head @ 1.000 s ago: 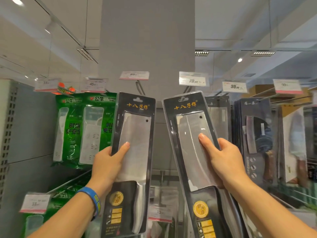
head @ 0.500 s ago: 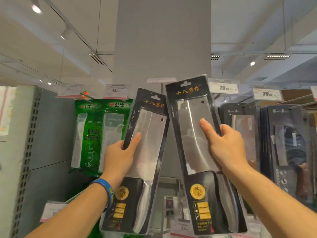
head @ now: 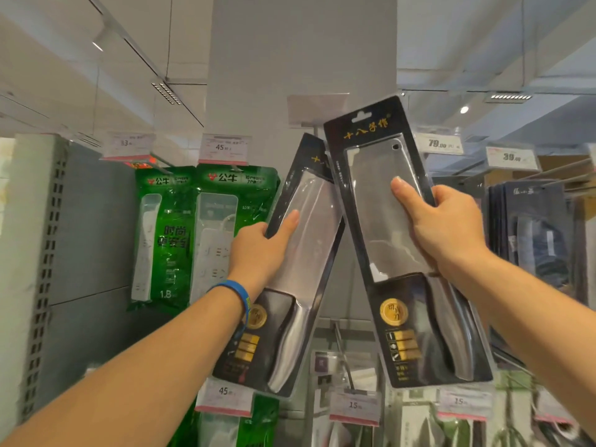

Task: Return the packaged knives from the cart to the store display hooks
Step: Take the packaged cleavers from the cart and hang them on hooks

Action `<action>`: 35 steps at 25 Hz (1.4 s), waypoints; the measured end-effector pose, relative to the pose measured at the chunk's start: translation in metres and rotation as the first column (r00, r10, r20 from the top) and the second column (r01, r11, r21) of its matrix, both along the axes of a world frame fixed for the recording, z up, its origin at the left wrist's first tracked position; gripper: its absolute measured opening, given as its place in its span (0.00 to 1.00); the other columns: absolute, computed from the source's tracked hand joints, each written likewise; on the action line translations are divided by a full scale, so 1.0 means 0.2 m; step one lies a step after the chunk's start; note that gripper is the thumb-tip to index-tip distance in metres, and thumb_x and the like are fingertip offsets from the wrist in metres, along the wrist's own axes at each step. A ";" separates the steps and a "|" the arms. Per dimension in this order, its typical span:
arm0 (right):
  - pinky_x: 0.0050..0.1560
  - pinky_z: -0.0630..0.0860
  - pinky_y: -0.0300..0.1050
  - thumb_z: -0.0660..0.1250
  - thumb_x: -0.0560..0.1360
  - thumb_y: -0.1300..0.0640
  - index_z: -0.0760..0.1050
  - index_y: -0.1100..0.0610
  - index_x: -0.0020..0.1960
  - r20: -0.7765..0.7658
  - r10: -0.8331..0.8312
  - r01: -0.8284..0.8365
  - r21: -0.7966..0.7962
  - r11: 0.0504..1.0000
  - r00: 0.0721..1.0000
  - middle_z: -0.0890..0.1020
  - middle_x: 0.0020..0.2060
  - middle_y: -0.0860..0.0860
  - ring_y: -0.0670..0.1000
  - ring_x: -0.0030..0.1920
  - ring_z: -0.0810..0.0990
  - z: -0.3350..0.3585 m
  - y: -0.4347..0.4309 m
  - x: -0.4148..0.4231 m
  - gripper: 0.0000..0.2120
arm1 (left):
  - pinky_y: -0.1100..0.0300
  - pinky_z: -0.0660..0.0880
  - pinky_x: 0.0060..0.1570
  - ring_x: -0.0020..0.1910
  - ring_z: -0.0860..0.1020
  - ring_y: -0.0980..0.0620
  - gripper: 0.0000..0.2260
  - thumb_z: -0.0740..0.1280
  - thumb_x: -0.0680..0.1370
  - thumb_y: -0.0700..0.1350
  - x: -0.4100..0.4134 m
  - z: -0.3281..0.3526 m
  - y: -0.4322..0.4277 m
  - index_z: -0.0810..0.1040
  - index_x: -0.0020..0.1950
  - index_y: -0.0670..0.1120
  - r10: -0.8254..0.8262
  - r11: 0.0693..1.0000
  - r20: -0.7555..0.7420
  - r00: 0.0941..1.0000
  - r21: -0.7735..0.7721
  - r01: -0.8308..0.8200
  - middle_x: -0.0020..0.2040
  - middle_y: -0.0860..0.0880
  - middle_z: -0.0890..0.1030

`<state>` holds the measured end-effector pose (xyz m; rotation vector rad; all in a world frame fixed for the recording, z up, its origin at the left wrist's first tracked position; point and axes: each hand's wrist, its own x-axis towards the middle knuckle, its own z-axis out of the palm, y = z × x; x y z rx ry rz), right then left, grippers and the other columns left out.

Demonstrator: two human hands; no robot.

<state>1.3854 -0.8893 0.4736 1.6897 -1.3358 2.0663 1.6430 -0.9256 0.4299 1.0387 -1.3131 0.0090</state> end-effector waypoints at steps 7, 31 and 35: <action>0.46 0.79 0.62 0.65 0.69 0.23 0.79 0.64 0.47 0.023 -0.012 0.011 0.018 1.000 1.000 0.84 0.42 0.61 0.64 0.44 0.82 -0.02 0.01 -0.02 0.41 | 0.45 0.77 0.41 0.34 0.76 0.41 0.36 0.63 0.71 0.73 0.00 -0.01 -0.06 0.75 0.39 0.37 -0.024 0.998 0.033 0.999 0.057 0.022 0.35 0.38 0.77; 0.46 0.81 0.65 0.66 0.71 0.25 0.78 0.59 0.43 0.074 0.016 -0.021 0.074 0.997 0.997 0.83 0.39 0.60 0.62 0.41 0.82 -0.04 0.14 0.04 0.34 | 0.51 0.77 0.40 0.36 0.80 0.43 0.34 0.62 0.70 0.74 0.11 0.02 0.03 0.78 0.38 0.40 -0.111 0.986 -0.088 0.990 0.113 0.121 0.35 0.42 0.80; 0.47 0.81 0.66 0.66 0.70 0.25 0.78 0.61 0.45 0.057 0.028 -0.034 0.103 0.994 0.998 0.84 0.40 0.61 0.63 0.43 0.83 -0.08 0.12 0.04 0.36 | 0.48 0.79 0.39 0.38 0.81 0.41 0.38 0.60 0.68 0.77 0.11 0.00 0.00 0.78 0.38 0.39 -0.093 0.992 -0.101 0.991 0.073 0.101 0.37 0.41 0.81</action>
